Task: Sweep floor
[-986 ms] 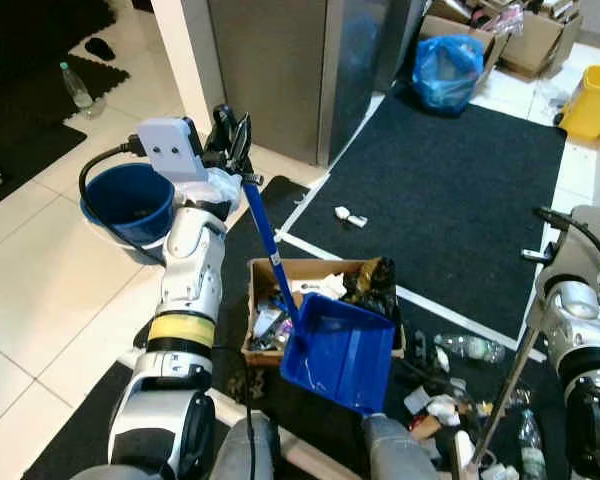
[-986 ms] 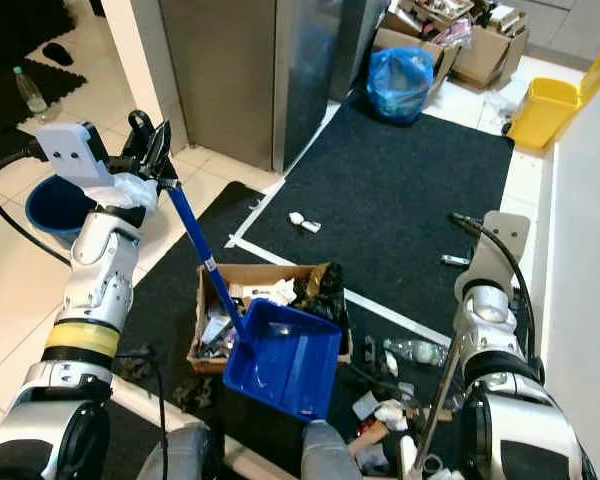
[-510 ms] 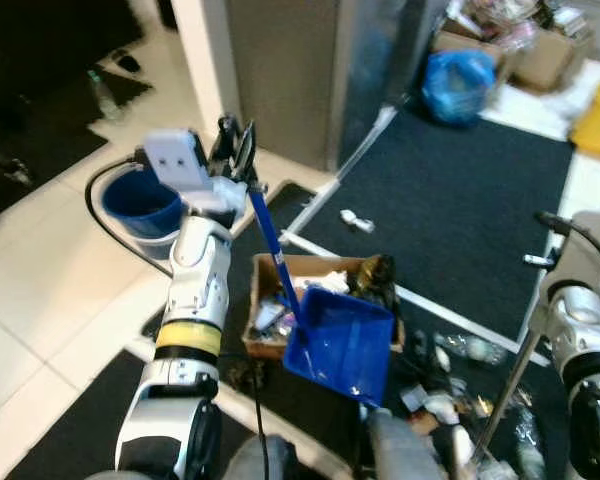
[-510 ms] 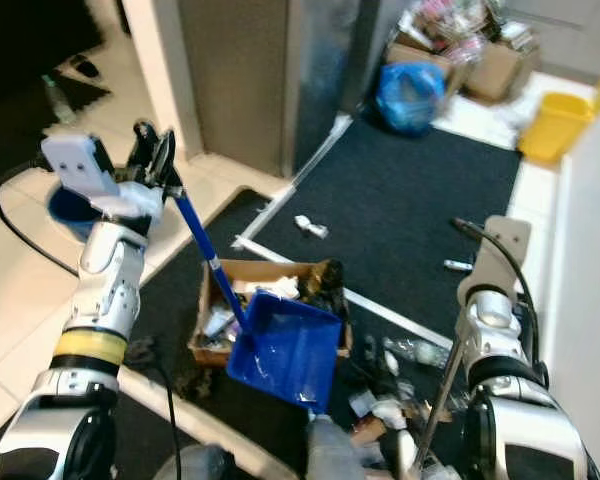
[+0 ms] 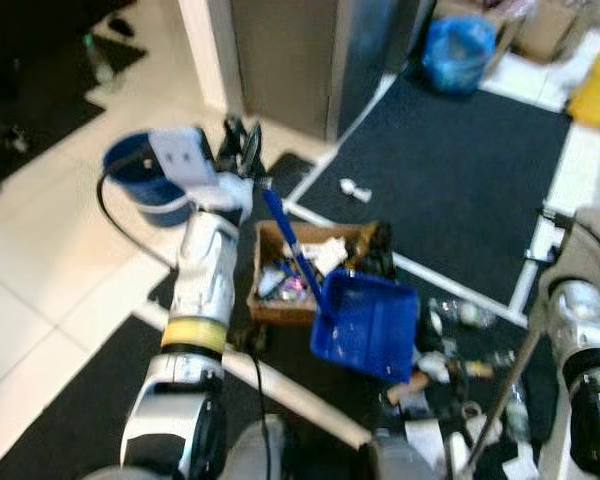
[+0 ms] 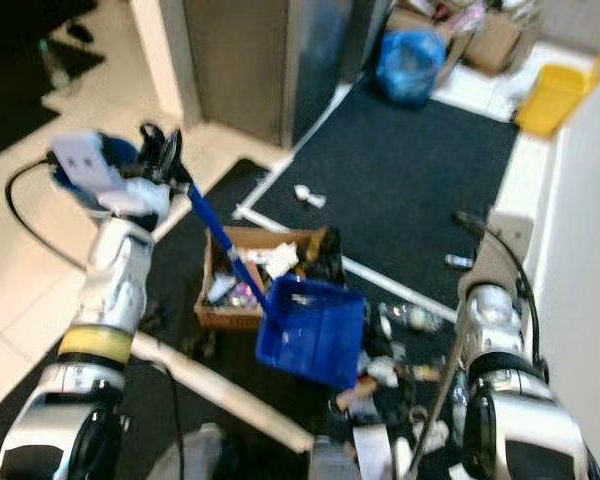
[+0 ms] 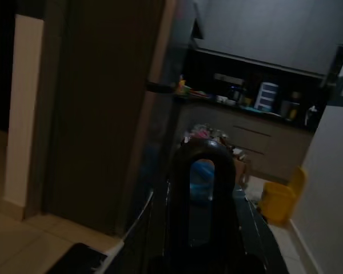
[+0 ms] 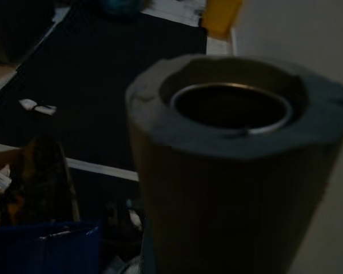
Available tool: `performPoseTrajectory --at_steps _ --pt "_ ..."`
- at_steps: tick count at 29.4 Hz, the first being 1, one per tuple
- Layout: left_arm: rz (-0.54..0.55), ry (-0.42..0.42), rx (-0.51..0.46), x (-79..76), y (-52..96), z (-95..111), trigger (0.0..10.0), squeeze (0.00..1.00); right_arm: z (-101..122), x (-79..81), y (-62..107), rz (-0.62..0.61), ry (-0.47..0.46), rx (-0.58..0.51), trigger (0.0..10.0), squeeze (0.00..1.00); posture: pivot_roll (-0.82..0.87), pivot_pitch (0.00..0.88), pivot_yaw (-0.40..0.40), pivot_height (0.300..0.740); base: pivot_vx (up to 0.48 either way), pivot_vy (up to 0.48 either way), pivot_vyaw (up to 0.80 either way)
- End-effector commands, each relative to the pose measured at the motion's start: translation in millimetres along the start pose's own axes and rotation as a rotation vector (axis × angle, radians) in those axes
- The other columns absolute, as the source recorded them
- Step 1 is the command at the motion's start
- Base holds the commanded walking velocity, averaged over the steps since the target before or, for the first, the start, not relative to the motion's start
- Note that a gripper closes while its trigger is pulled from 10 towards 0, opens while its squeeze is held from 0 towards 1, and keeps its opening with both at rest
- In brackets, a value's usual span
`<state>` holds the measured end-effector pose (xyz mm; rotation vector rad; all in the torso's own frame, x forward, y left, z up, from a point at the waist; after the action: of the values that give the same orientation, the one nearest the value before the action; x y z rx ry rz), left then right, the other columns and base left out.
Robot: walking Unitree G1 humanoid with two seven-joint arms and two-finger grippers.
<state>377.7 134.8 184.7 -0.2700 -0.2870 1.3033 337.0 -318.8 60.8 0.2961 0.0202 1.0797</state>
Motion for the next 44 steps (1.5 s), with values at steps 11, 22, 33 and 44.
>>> performPoseTrajectory --at_steps 11,22,33,44 --pt "-0.006 0.027 0.023 -3.4 3.1 -7 10.0 0.0 -6 0.0 1.0 0.011 0.025 0.03 10.0 0.0 0.12 0.017 -0.049 0.74 -0.39 0.0 -0.36" --pt "-0.01 0.034 0.029 -4.9 4.3 -9 10.0 0.0 -8 5.2 1.8 0.04 0.029 0.031 10.0 0.0 0.12 0.018 -0.055 0.74 -0.292 0.0 -0.29" --pt "-0.013 0.041 0.039 -5.7 4.8 -12 10.0 0.0 -7 8.9 0.8 0.059 0.048 0.044 10.0 0.0 0.12 0.007 -0.058 0.74 0.0 0.0 -0.7" --pt "0.0 0.028 0.069 -3.9 7.5 -19 10.0 0.0 -8 14.4 0.8 0.086 0.049 0.05 10.0 0.0 0.11 0.01 -0.06 0.74 0.0 0.0 -0.8"
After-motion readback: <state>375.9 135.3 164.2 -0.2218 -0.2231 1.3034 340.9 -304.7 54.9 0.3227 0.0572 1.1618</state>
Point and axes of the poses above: a point about 5 cm out from each wrist's last joint towards the gripper, its own y axis pointing back from the gripper into the wrist, its own z axis along the axis of the wrist's last joint, x = y × z, the point moved 3 cm from there along -y, pointing out of the wrist towards the gripper, and after that the axes turned 15 degrees about -y, right-handed, at the moved point
